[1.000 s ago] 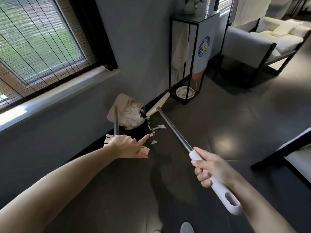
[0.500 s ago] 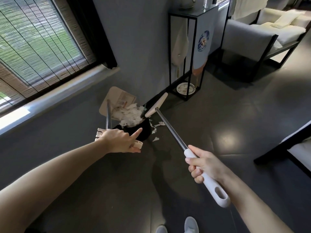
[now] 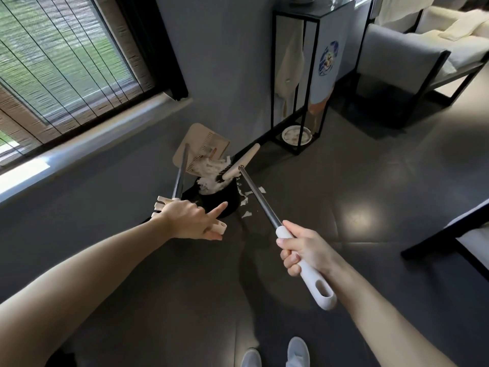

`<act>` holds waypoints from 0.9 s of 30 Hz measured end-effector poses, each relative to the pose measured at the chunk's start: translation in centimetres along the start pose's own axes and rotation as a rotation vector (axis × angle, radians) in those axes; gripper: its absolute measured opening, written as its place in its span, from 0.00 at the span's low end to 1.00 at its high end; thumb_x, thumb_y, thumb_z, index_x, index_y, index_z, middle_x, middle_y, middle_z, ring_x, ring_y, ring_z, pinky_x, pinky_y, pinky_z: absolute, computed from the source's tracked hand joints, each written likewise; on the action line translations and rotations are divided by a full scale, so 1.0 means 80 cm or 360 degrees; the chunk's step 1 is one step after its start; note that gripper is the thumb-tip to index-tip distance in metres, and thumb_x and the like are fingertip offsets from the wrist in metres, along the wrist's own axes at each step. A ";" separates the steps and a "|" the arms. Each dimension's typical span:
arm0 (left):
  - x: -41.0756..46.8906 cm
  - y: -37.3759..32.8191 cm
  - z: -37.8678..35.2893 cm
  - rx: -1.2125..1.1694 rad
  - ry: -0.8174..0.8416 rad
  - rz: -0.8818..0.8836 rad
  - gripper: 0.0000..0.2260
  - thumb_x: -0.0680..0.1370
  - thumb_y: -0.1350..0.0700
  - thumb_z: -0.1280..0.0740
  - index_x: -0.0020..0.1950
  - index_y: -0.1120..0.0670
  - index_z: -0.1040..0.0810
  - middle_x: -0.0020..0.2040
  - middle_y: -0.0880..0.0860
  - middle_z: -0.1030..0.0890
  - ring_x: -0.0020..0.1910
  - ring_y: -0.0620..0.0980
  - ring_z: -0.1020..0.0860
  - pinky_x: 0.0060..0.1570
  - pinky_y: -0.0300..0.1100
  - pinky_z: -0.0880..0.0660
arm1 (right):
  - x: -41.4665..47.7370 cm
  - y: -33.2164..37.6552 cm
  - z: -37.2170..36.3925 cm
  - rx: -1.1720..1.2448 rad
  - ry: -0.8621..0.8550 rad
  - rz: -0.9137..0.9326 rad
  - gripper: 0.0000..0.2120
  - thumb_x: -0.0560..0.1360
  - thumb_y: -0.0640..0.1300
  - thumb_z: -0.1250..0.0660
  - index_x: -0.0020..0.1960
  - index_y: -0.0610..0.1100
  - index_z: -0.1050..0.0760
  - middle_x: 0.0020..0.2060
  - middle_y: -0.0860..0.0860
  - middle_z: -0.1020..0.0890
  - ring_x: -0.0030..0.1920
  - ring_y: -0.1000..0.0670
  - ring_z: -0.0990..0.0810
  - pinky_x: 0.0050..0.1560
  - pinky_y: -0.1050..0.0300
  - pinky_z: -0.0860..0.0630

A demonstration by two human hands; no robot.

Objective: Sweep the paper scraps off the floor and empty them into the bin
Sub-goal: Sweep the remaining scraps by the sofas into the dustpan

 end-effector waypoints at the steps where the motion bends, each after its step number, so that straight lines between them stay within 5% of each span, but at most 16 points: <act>1: -0.004 0.003 0.001 -0.0006 -0.0006 -0.0009 0.43 0.70 0.26 0.64 0.79 0.50 0.59 0.42 0.51 0.17 0.41 0.51 0.17 0.30 0.41 0.31 | 0.005 0.002 -0.004 0.0027 0.0022 -0.0004 0.31 0.79 0.33 0.40 0.77 0.50 0.44 0.25 0.49 0.30 0.21 0.57 0.34 0.20 0.65 0.35; 4: -0.014 0.007 0.002 0.0017 0.0008 -0.0034 0.47 0.65 0.26 0.71 0.79 0.50 0.61 0.44 0.50 0.17 0.41 0.51 0.17 0.30 0.41 0.32 | 0.029 0.009 -0.015 0.0081 0.0052 -0.0002 0.30 0.79 0.34 0.40 0.77 0.51 0.44 0.25 0.50 0.30 0.21 0.57 0.34 0.20 0.66 0.35; 14: -0.025 0.015 0.000 0.0000 0.0030 0.0009 0.40 0.74 0.27 0.58 0.79 0.49 0.61 0.49 0.50 0.17 0.45 0.50 0.17 0.36 0.41 0.26 | 0.117 -0.035 -0.030 0.0107 -0.0087 -0.0283 0.29 0.79 0.33 0.42 0.76 0.52 0.41 0.24 0.50 0.32 0.20 0.57 0.34 0.18 0.66 0.37; 27: -0.027 0.028 0.023 0.0131 0.0073 -0.0006 0.40 0.74 0.28 0.58 0.79 0.50 0.62 0.51 0.51 0.18 0.49 0.53 0.18 0.39 0.44 0.25 | 0.054 0.032 -0.021 0.0062 0.0015 -0.0006 0.30 0.79 0.32 0.42 0.77 0.49 0.44 0.23 0.51 0.30 0.21 0.58 0.33 0.19 0.66 0.35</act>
Point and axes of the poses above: each hand's wrist, its own x-axis towards the middle knuckle, its own z-axis out of the back of the hand, y = z × x, the point moved 5 cm from there along x, towards the middle knuckle
